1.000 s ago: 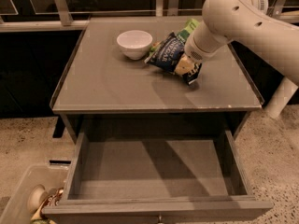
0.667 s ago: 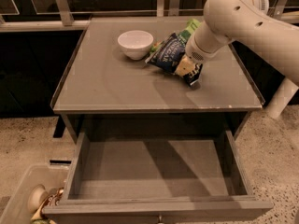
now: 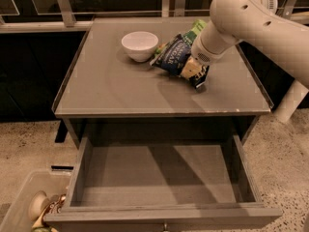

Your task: Pick blue chip bag from top drawer and place on counter

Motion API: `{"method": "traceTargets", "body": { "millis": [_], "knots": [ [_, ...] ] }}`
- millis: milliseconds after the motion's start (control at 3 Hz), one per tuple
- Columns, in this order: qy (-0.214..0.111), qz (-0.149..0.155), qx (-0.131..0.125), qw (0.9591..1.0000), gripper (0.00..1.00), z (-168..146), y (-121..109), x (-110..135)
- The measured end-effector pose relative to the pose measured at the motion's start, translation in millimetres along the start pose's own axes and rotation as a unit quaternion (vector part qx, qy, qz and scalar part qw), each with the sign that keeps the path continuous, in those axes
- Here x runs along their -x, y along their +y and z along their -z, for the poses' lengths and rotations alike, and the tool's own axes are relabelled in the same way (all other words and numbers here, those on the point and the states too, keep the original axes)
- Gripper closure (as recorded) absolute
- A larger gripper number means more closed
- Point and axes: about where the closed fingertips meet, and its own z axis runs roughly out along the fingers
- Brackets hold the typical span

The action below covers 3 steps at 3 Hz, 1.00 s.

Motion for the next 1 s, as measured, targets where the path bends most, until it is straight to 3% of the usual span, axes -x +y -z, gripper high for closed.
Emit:
{"method": "traceTargets", "body": {
  "millis": [667,1000],
  "knots": [
    [0.000,0.000,0.000,1.0000,0.12,-0.1,0.0,0.0],
    [0.000,0.000,0.000,1.0000,0.00,-0.1,0.1,0.0]
  ]
}}
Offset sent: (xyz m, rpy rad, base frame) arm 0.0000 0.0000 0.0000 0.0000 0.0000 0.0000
